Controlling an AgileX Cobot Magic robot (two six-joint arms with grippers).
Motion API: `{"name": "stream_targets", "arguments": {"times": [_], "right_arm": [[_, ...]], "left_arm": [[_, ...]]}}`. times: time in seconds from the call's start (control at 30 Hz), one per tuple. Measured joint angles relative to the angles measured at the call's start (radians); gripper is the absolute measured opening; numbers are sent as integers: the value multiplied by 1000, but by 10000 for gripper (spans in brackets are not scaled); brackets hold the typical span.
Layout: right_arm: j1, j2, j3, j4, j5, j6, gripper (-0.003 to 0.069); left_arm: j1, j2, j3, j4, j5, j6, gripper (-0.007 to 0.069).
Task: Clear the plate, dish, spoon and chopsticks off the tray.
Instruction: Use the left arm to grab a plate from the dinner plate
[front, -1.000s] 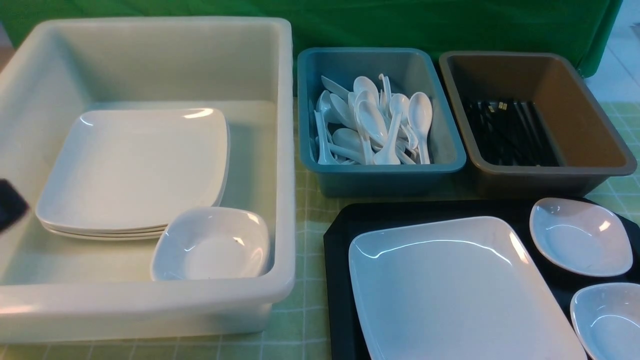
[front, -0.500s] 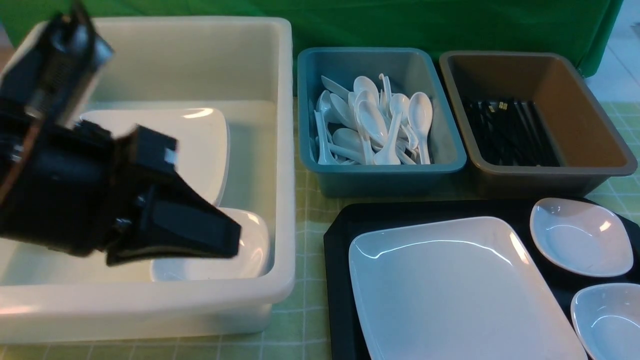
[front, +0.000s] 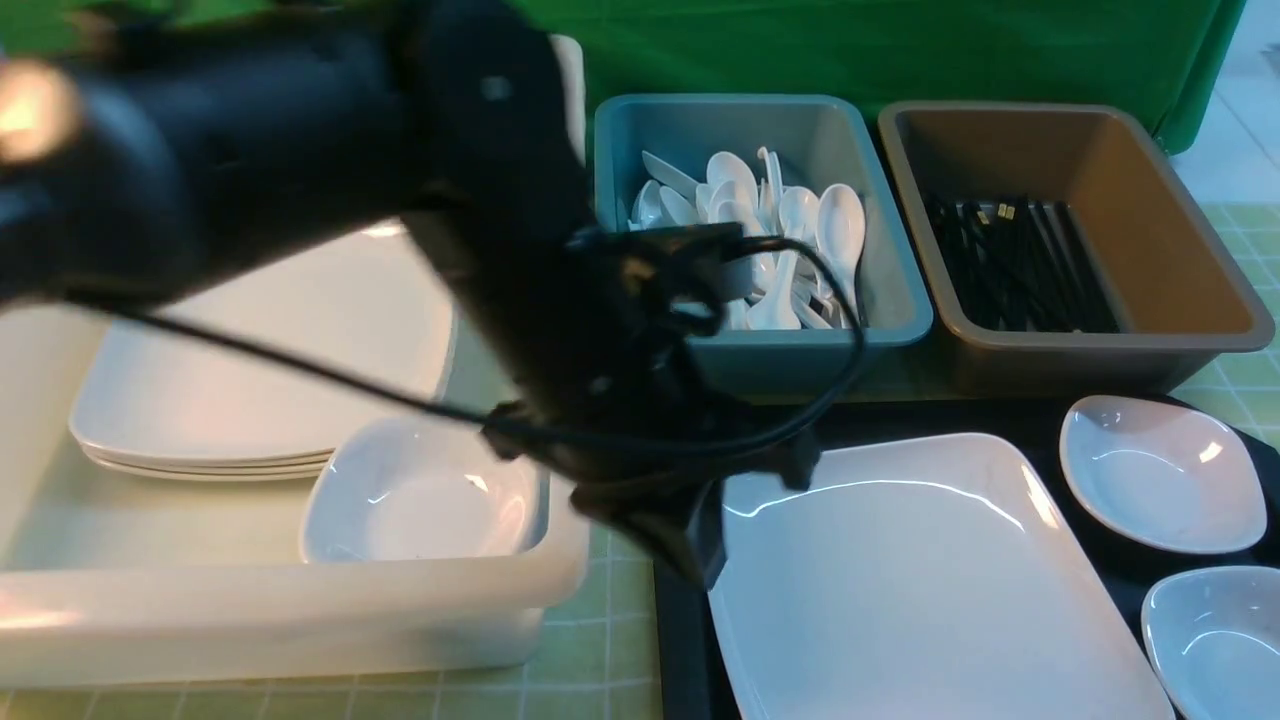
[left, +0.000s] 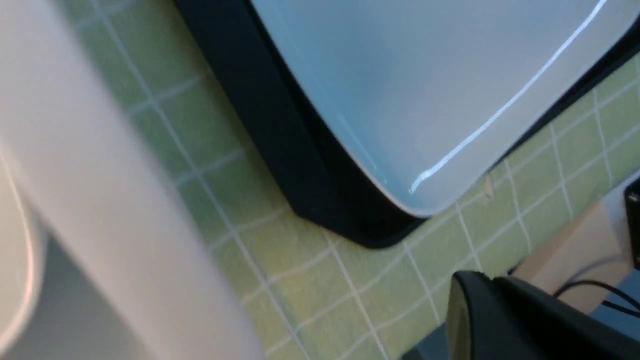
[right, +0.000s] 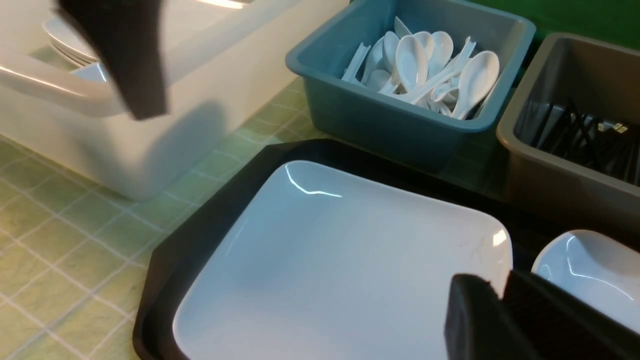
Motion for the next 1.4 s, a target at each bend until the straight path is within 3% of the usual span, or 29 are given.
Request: {"name": "stream_targets", "arguments": {"times": [0.2, 0.3, 0.47, 0.77, 0.93, 1.4], "right_arm": [[0, 0, 0, 0, 0, -2, 93], [0, 0, 0, 0, 0, -3, 100], [0, 0, 0, 0, 0, -3, 103], [0, 0, 0, 0, 0, -3, 108], [0, 0, 0, 0, 0, -3, 116], [0, 0, 0, 0, 0, -3, 121]], "left_arm": [[-12, 208, -236, 135, 5, 28, 177], [-12, 294, -328, 177, 7, 91, 265], [-12, 382, -425, 206, 7, 177, 344], [-12, 495, -459, 234, 6, 338, 360], [-12, 525, -459, 291, 4, 357, 361], [-11, 577, -460, 271, -49, 371, 361]]}}
